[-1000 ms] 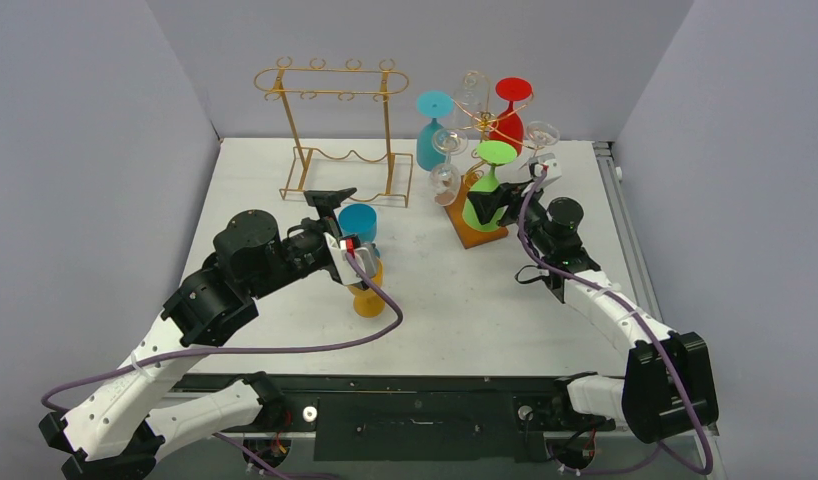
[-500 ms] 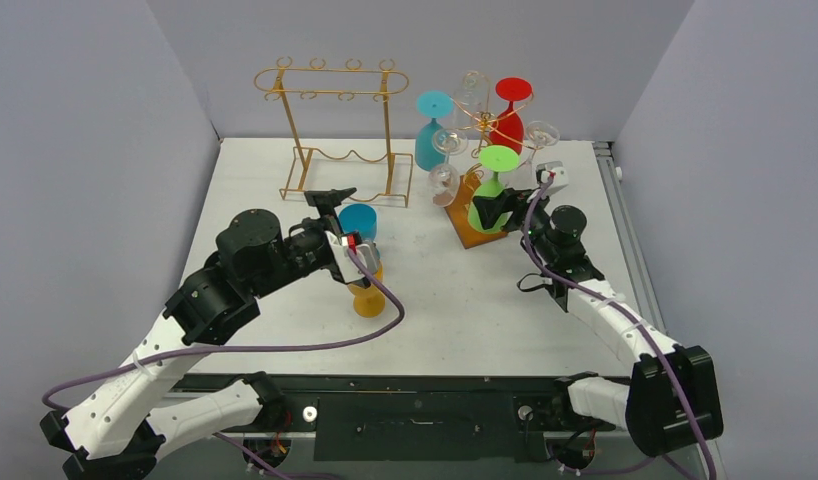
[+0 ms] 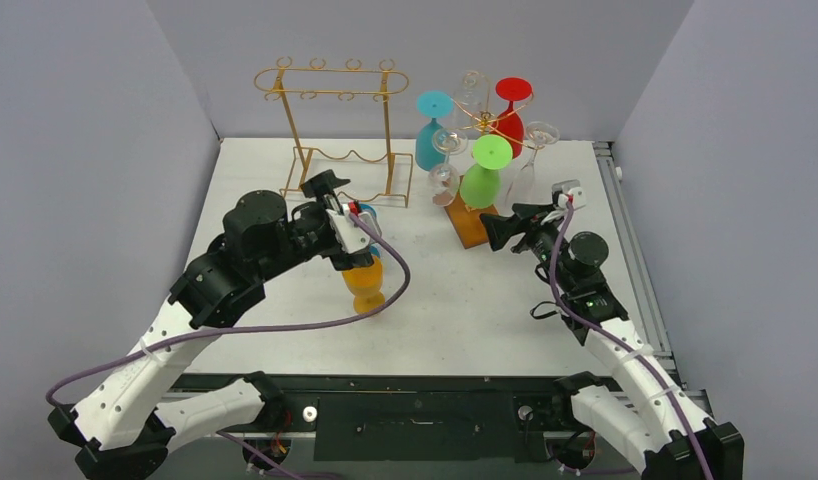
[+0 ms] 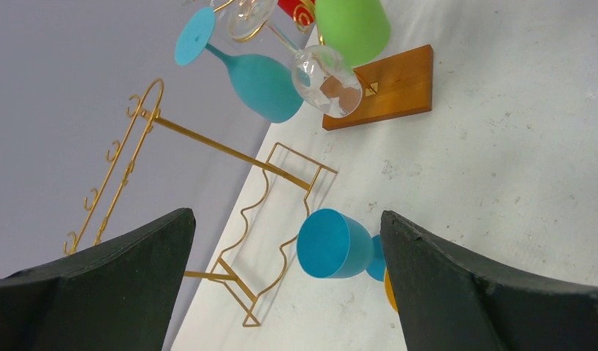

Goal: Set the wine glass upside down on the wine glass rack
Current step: Turn the wine glass upside down at the wine rack, then adjust the wine rack at the center of the board.

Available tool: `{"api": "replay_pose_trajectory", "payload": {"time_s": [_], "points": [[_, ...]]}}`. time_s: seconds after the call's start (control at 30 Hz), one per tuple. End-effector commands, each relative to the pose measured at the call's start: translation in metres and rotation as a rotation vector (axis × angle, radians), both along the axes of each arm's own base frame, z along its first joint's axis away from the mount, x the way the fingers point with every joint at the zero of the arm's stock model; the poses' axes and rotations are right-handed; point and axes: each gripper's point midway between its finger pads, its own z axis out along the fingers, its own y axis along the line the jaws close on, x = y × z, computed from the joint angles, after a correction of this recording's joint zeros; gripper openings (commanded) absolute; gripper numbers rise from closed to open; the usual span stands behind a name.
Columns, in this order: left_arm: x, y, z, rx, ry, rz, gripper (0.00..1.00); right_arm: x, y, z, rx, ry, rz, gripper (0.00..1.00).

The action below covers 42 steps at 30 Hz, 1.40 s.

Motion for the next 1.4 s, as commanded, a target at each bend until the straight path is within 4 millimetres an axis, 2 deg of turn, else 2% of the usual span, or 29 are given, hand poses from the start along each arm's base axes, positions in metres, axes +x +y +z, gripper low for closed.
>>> {"api": "replay_pose_trajectory", "payload": {"time_s": [0.0,0.1,0.2,0.33,0.43,0.47,0.57,0.6,0.63,0.67,0.83,0.97,1.07,1.13,1.23,1.27,1.37], "points": [[0.006,0.008,0.023,-0.087,0.031,0.044,0.96,-0.004,0.003,-0.026,-0.019,0.063,0.013,0.79],[0.018,0.018,0.032,-0.125,0.079,0.090,0.96,-0.011,0.010,-0.018,-0.016,0.043,0.024,0.79],[0.034,0.034,0.036,-0.185,0.157,0.163,0.96,-0.028,0.027,-0.008,-0.055,0.022,0.059,0.79],[0.051,0.055,0.020,-0.222,0.287,0.262,0.96,-0.053,0.057,0.002,-0.106,0.031,0.120,0.74],[0.064,0.067,-0.002,-0.228,0.401,0.344,0.96,-0.069,0.084,0.012,-0.144,0.036,0.157,0.71],[0.069,0.072,-0.007,-0.240,0.435,0.372,0.97,-0.071,0.094,0.007,-0.182,0.068,0.170,0.70],[0.093,0.092,-0.010,-0.334,0.524,0.474,1.00,-0.077,0.126,0.013,-0.230,0.102,0.218,0.69],[0.102,0.097,-0.009,-0.364,0.547,0.500,0.98,-0.078,0.136,0.012,-0.243,0.111,0.235,0.69],[0.109,0.103,-0.002,-0.396,0.555,0.518,0.94,-0.076,0.146,0.012,-0.252,0.122,0.246,0.68],[0.115,0.104,-0.004,-0.408,0.579,0.524,0.91,-0.074,0.155,0.012,-0.264,0.130,0.259,0.68],[0.135,0.117,-0.011,-0.439,0.588,0.588,0.86,-0.051,0.193,0.021,-0.328,0.151,0.292,0.66],[0.165,0.137,0.023,-0.539,0.468,0.658,0.86,-0.032,0.214,0.024,-0.352,0.168,0.275,0.64],[0.191,0.153,0.051,-0.625,0.372,0.692,0.85,-0.018,0.230,0.016,-0.385,0.189,0.276,0.63],[0.209,0.168,0.059,-0.649,0.300,0.740,0.82,-0.011,0.241,0.010,-0.405,0.201,0.289,0.63],[0.233,0.183,0.059,-0.677,0.256,0.775,0.79,-0.002,0.254,0.005,-0.430,0.217,0.302,0.61],[0.242,0.198,0.056,-0.683,0.246,0.799,0.78,-0.001,0.258,0.008,-0.425,0.216,0.307,0.60],[0.265,0.207,0.040,-0.683,0.253,0.807,0.73,-0.001,0.262,0.011,-0.407,0.215,0.319,0.59]]}}
